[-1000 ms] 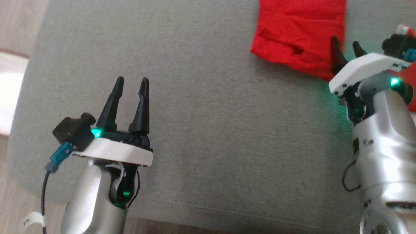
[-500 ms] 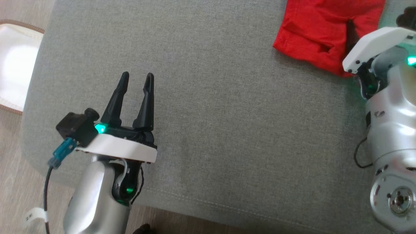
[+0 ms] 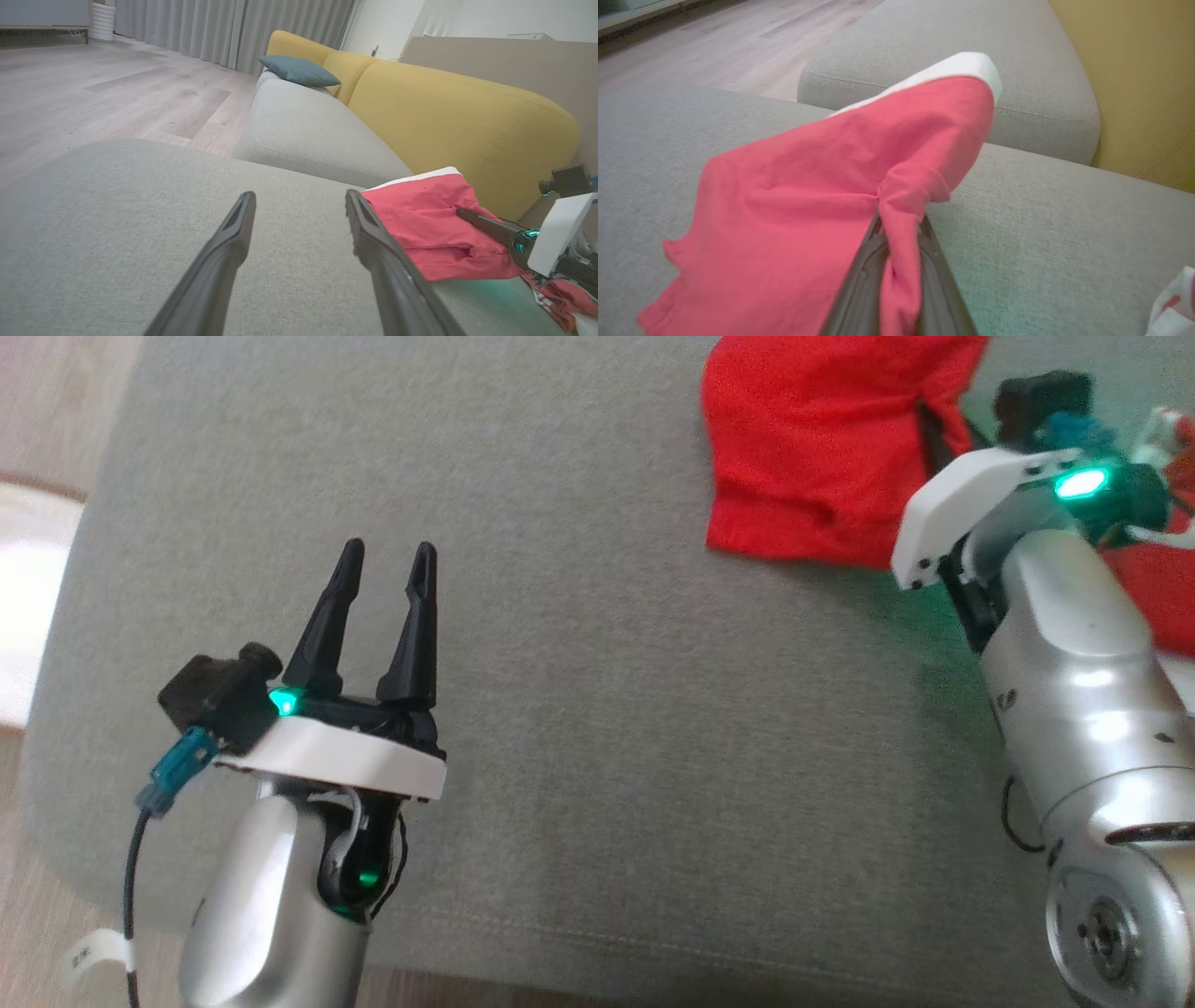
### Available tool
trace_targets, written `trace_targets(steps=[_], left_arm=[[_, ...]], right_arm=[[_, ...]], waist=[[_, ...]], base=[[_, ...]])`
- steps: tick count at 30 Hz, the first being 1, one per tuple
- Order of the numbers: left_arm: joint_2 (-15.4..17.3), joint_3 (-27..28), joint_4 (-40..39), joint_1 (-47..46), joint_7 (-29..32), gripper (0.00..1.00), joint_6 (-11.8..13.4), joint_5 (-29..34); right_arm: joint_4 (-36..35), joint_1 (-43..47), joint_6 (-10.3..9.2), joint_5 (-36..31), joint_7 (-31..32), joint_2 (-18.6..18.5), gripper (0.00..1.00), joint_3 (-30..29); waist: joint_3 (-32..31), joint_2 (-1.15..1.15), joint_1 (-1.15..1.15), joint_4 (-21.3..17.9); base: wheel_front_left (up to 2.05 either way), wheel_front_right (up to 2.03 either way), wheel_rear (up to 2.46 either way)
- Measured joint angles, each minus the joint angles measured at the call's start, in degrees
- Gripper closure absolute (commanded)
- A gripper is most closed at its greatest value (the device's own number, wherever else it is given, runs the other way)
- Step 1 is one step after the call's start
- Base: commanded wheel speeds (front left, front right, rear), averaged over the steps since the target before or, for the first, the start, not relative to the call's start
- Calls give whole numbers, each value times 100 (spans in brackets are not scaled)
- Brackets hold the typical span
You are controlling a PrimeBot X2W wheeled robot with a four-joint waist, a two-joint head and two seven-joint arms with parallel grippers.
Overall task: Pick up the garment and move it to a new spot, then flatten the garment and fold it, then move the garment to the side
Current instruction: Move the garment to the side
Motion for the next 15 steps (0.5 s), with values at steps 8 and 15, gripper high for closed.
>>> trace_targets(steps=[8, 15], left_arm=[[3, 177, 29, 244, 0, 0, 0, 78], [4, 199, 8, 471, 0, 0, 0, 127]], right_arm=[[344, 88, 0, 524, -93, -158, 100, 1241], [427, 101, 0, 1232, 307, -961, 100, 2349]], waist=[[-491, 0, 0, -510], [-737, 0, 0, -996]], base=[[0, 0, 0], [0, 0, 0]])
